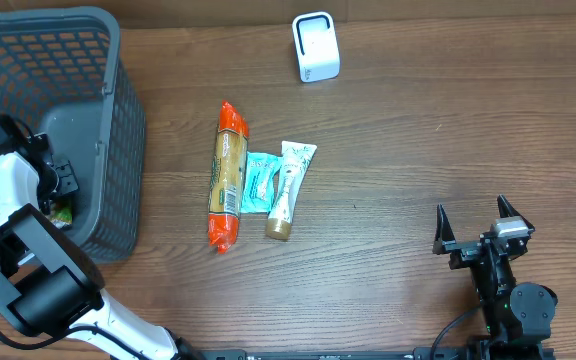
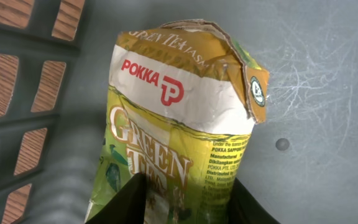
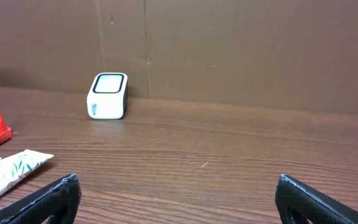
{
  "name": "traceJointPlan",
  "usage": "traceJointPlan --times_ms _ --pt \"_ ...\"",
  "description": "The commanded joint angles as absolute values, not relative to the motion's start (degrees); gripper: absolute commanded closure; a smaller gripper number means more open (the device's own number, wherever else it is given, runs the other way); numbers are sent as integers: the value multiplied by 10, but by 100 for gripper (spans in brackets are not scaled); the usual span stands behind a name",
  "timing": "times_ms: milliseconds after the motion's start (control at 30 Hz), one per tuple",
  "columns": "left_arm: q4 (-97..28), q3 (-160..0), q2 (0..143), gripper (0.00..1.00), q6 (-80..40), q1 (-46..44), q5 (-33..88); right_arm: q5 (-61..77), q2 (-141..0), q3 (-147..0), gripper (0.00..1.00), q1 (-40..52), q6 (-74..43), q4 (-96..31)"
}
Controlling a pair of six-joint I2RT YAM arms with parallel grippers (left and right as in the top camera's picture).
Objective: Scan the item barcode
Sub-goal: 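Reach the left gripper into the basket toward the yellow-green snack pack, then close the left gripper on the Pokka green tea pouch in the basket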
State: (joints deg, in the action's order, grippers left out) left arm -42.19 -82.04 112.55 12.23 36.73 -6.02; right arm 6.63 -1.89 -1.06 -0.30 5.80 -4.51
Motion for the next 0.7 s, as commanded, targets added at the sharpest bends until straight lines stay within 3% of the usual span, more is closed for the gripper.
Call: traceJointPlan --times_ms 0,100,167,200,667 --pt "-423 -811 1141 66 120 363 -48 65 -16 -5 0 -5 58 -42" --pt "-417 -801 1141 67 120 363 -48 65 -16 -5 0 -5 58 -42" --pt "-414 -794 1141 92 120 363 -47 65 -16 -5 0 -5 58 -42" --pt "-414 -793 1141 96 119 363 -43 65 -16 -5 0 -5 58 -42" --pt "-535 -960 1089 96 72 353 65 65 -16 -5 0 -5 58 -42"
